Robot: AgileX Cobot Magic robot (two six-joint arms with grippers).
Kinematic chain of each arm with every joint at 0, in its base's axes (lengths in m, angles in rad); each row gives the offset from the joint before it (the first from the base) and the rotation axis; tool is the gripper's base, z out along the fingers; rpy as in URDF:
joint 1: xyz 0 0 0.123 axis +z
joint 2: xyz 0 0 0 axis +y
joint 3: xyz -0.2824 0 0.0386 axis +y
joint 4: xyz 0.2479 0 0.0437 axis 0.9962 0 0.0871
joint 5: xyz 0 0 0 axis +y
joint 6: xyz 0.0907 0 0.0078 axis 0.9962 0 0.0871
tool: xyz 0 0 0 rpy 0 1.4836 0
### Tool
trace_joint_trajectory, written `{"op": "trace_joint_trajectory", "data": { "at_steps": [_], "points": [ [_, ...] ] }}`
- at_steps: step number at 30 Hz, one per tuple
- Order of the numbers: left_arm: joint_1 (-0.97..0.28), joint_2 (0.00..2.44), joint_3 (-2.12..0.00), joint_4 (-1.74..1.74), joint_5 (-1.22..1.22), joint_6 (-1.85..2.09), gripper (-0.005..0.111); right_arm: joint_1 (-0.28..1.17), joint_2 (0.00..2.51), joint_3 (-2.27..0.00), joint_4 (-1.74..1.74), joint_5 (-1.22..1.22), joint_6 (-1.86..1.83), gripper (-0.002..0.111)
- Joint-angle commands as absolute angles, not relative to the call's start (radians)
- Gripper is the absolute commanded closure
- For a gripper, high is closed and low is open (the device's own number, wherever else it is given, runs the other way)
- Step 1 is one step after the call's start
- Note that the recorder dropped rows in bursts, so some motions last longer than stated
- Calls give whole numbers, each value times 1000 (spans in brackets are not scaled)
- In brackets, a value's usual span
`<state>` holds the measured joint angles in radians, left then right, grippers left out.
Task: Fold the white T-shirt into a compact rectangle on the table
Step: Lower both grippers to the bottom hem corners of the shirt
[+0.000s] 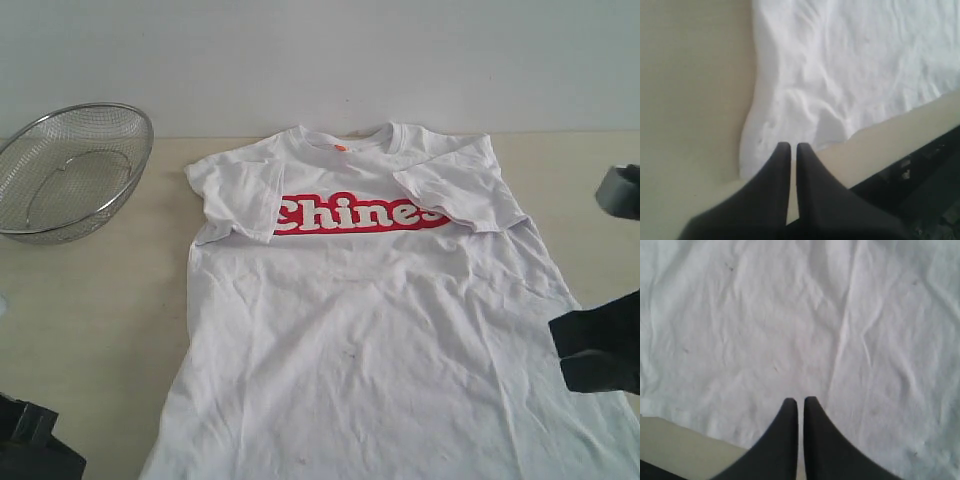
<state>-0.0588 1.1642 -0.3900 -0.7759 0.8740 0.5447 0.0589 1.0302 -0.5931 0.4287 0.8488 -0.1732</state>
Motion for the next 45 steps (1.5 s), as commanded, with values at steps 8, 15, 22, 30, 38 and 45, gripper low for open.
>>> {"op": "trace_joint_trajectory", "data": {
  "at_steps": [8, 15, 22, 30, 38, 45],
  "points": [
    [-59, 1474, -432, -762, 868, 548, 102, 61, 978, -590, 227, 930, 8, 78],
    [-59, 1533, -432, -833, 915, 682, 102, 61, 978, -545, 224, 947, 31, 48],
    [-59, 1533, -432, -950, 979, 750, 95, 61, 978, -512, 222, 908, 40, 48],
    [-59, 1533, -443, -1104, 1014, 878, 70, 61, 978, -512, 202, 920, 43, 47],
    [-59, 1533, -477, -806, 924, 668, 43, 59, 1003, -512, 100, 924, 132, 47],
    [-61, 1543, -527, -709, 887, 613, 43, 59, 1134, -512, 95, 932, 169, 47]
  ]
}}
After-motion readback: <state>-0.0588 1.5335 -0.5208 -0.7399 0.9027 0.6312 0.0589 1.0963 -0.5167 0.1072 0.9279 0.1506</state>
